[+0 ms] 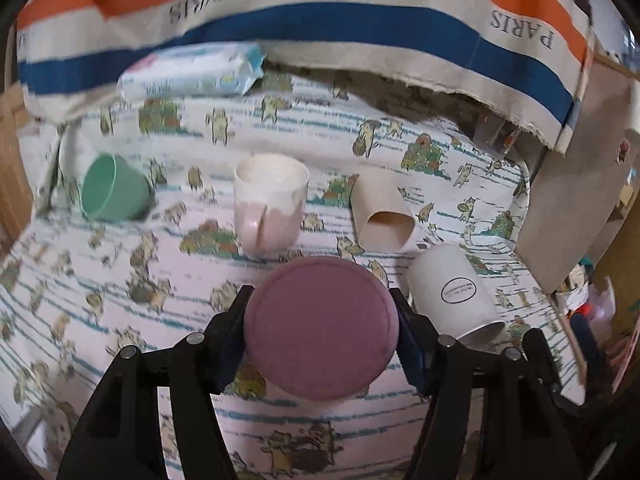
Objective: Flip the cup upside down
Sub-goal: 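Lift and turn the cup with the left gripper, set it pink base up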
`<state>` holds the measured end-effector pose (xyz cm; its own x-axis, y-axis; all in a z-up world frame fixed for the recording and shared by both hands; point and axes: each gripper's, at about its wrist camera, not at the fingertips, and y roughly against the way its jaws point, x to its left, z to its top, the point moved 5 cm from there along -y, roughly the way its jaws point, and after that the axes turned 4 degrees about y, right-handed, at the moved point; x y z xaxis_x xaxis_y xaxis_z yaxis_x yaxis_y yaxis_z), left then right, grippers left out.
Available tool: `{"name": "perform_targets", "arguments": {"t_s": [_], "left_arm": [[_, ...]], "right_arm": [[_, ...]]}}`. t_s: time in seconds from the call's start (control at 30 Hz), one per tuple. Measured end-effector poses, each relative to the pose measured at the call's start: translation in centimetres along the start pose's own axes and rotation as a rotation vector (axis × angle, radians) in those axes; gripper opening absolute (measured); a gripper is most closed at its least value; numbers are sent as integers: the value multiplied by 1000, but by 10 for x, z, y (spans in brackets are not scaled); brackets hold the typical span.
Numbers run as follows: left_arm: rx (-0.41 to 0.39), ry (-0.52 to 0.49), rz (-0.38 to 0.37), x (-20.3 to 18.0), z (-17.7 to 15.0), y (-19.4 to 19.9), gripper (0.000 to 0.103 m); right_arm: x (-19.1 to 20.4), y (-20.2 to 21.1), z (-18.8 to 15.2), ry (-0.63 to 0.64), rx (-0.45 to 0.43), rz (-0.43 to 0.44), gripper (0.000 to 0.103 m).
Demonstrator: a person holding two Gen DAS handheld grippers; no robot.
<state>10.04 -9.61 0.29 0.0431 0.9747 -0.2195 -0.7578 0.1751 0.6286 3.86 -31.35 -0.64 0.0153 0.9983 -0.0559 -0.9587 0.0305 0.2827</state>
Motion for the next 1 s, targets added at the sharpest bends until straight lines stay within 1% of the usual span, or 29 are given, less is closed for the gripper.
{"name": "perform_targets", "arguments": {"t_s": [0.17,0.27,0.47,0.63,0.77,0.9,0.97,1.0], "left_arm": [[-46,-61,9,-8,-4,0,63],[-58,-63,21,-6,-4,-4,63],[-111,-107,45,-10,-7,-6,63],[-161,-114,53,-9,-5,-10,63],[-174,-137,36,-12,-7,-11,63],[-184,-184,56,-20,-12,-14,63],[-177,-195,50,-22,-14,-15,63],[-179,-199,48,-23,-15,-14,69]], "right_arm": [[0,0,0,0,0,0,102],[0,0,0,0,0,1,102],[0,0,0,0,0,0,102],[0,0,0,0,0,1,102],[0,0,0,0,0,1,102],[0,0,0,-1,0,0,102],[0,0,0,-1,0,1,102],[0,0,0,-1,0,1,102]]}}
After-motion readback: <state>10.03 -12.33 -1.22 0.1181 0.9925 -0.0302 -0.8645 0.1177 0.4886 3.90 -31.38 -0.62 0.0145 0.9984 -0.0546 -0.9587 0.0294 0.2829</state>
